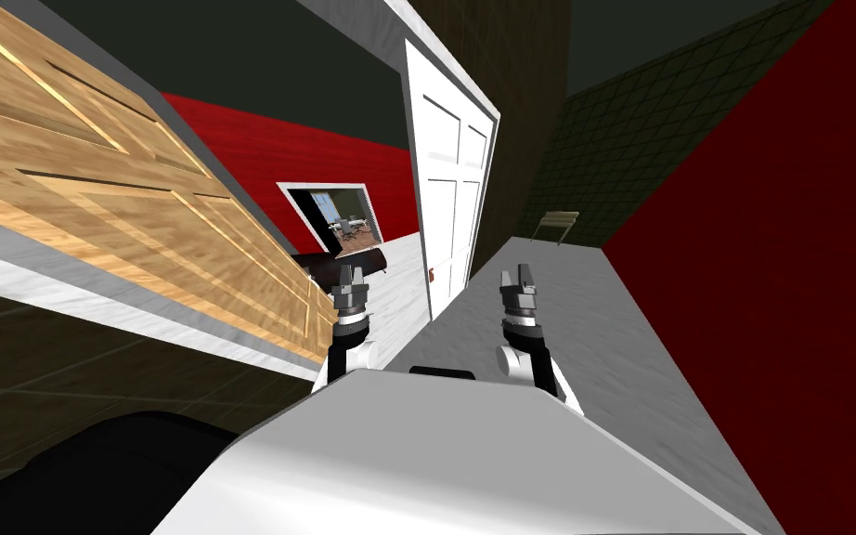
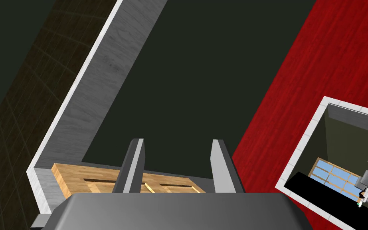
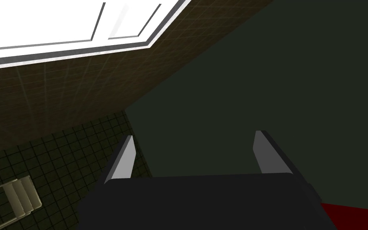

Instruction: Push the door open

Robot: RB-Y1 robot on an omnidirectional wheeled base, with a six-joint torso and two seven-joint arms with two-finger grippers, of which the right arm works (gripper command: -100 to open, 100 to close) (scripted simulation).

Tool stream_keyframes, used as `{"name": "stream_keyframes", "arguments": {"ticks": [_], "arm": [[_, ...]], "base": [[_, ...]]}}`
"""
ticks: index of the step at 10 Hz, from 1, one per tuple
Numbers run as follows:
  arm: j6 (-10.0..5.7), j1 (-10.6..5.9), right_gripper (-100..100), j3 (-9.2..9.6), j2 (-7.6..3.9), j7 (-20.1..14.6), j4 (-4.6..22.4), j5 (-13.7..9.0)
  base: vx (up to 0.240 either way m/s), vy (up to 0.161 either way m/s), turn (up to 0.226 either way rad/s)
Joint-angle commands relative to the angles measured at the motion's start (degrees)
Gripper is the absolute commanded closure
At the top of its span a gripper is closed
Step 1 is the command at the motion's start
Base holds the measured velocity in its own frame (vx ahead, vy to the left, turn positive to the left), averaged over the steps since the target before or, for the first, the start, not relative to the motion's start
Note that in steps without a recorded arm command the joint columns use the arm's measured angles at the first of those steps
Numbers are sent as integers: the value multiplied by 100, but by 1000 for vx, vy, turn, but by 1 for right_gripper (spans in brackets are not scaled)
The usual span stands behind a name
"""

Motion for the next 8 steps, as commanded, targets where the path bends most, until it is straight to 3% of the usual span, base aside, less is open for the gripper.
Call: {"name": "stream_keyframes", "arguments": {"ticks": [1, 3, 4, 8], "arm": [[-78, -90, -100, 68, -42, -36, 286, 16], [-129, -231, -100, 153, -82, -73, 650, 40], [-129, -231, -100, 153, -82, -73, 710, 40], [-240, -538, -100, 337, -141, -153, 1536, 91]], "base": [[77, -42, 88], [91, -50, 95], [56, -40, 35], [76, -48, 95]]}}
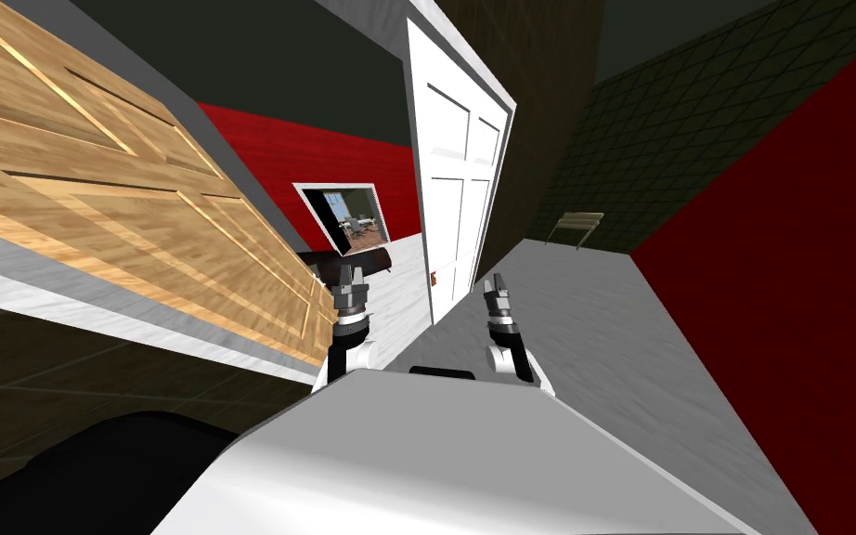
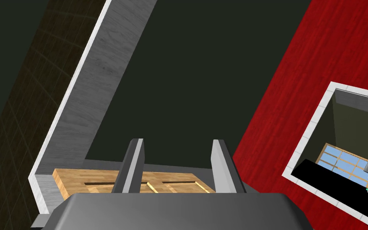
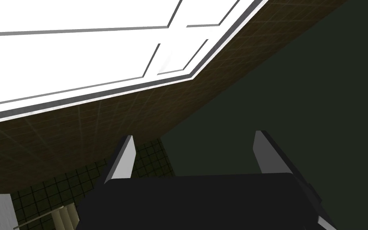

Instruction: Push the door open

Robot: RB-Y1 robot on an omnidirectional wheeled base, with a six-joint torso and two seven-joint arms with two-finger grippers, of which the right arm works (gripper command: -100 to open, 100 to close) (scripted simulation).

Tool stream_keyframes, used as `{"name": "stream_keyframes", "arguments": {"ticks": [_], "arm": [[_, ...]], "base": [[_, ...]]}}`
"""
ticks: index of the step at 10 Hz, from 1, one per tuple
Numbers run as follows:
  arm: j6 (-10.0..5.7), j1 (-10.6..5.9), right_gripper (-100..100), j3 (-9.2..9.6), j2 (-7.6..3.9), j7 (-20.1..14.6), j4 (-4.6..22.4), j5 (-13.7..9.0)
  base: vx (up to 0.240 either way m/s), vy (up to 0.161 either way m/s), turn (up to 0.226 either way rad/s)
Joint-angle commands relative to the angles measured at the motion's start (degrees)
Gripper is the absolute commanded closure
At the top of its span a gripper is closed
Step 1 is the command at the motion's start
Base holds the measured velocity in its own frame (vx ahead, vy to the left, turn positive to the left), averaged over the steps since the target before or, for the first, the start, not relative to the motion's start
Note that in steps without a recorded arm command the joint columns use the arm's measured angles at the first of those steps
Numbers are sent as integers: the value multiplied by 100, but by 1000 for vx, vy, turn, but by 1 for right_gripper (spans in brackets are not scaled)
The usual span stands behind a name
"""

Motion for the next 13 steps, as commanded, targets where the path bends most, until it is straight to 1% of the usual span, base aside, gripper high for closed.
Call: {"name": "stream_keyframes", "arguments": {"ticks": [1, 2, 6, 7, 8, 9, 10, 12, 13], "arm": [[-48, -121, -100, 88, -12, -30, 286, 26], [-48, -121, -100, 88, -12, -30, 377, 26], [-166, -447, -100, 284, -37, -115, 1215, 81], [-166, -447, -100, 284, -37, -115, 1274, 81], [-196, -530, -100, 334, -39, -137, 1423, 94], [-196, -530, -100, 334, -39, -137, 1502, 94], [-226, -613, -100, 384, -41, -159, 1730, 108], [-286, -779, -100, 483, -31, -202, 2092, 136], [-286, -779, -100, 483, -31, -202, 2185, 136]], "base": [[76, -59, 103], [57, -50, 38], [78, -61, 99], [56, -47, 44], [48, -40, 69], [37, -29, 43], [43, -32, 74], [76, -63, 126], [60, -56, 33]]}}
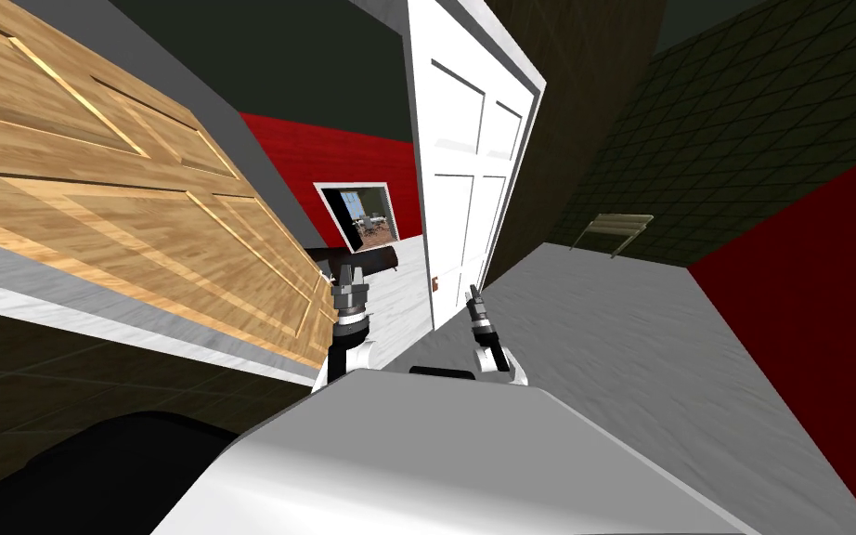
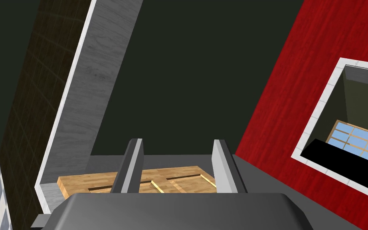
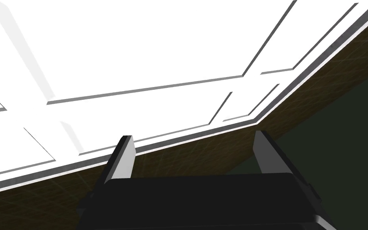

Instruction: Push the door open

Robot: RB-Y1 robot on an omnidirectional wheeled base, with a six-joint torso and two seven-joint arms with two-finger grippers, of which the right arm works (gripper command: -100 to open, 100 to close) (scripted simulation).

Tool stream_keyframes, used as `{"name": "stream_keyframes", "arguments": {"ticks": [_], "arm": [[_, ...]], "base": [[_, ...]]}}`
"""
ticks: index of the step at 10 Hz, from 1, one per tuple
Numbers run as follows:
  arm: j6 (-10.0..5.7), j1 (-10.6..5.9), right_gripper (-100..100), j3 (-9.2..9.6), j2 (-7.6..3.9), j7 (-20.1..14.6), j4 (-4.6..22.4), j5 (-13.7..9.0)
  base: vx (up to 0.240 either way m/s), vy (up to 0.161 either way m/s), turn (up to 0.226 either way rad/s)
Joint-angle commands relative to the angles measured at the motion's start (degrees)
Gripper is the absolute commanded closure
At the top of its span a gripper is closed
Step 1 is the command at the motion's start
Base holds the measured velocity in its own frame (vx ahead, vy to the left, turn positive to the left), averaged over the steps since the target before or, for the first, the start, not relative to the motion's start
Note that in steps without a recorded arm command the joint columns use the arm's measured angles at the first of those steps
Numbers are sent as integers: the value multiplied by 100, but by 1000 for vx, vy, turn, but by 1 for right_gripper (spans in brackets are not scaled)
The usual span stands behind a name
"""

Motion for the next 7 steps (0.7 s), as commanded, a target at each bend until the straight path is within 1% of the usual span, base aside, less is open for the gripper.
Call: {"name": "stream_keyframes", "arguments": {"ticks": [1, 2, 3, 4, 6, 7], "arm": [[-55, -85, -100, 63, 7, -23, 286, 18], [-85, -168, -100, 113, 13, -45, 511, 32], [-85, -168, -100, 113, 13, -45, 545, 32], [-114, -249, -100, 161, 26, -66, 719, 46], [-172, -410, -100, 258, 52, -108, 1133, 73], [-201, -490, -100, 306, 65, -129, 1409, 86]], "base": [[46, -46, 47], [67, -56, 98], [47, -43, 57], [43, -41, 86], [71, -69, 98], [69, -89, 119]]}}
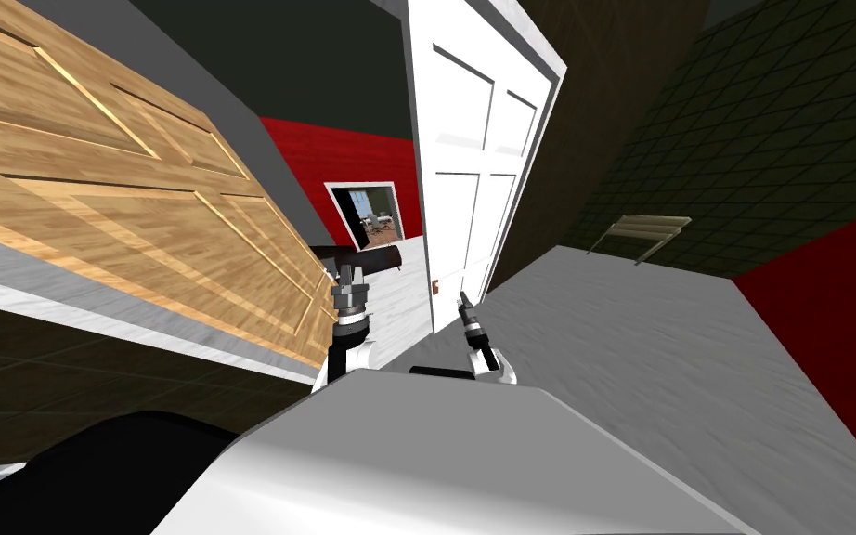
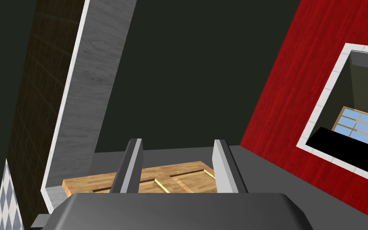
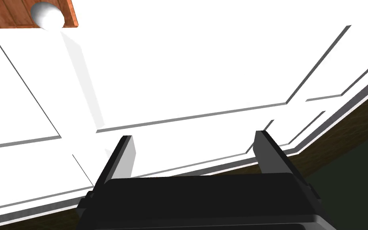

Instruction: Push the door open

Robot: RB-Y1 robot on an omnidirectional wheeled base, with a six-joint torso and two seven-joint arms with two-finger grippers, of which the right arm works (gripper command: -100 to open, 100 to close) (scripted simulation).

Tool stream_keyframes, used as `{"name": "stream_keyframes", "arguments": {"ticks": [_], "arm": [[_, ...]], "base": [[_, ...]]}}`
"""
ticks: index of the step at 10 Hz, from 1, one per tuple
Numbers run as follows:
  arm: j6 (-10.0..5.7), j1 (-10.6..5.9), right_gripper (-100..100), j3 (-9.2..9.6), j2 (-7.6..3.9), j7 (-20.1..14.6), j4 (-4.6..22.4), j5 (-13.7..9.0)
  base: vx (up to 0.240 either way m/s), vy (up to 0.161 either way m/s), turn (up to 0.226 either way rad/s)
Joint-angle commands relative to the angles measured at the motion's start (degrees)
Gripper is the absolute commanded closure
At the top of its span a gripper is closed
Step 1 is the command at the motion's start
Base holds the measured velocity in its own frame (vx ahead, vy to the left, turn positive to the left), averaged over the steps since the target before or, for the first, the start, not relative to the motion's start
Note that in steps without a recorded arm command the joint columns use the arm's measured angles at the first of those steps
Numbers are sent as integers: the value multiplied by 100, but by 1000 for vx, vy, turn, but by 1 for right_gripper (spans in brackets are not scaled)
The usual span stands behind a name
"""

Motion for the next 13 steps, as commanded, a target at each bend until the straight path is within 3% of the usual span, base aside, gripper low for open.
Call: {"name": "stream_keyframes", "arguments": {"ticks": [1, 3, 13], "arm": [[13, -87, -100, 81, -5, -58, 286, 18], [-14, -162, -100, 126, 14, -77, 497, 31], [-250, -813, -100, 517, 264, -248, 2282, 139]], "base": [[83, -82, 95], [72, -58, 77], [66, -70, 84]]}}
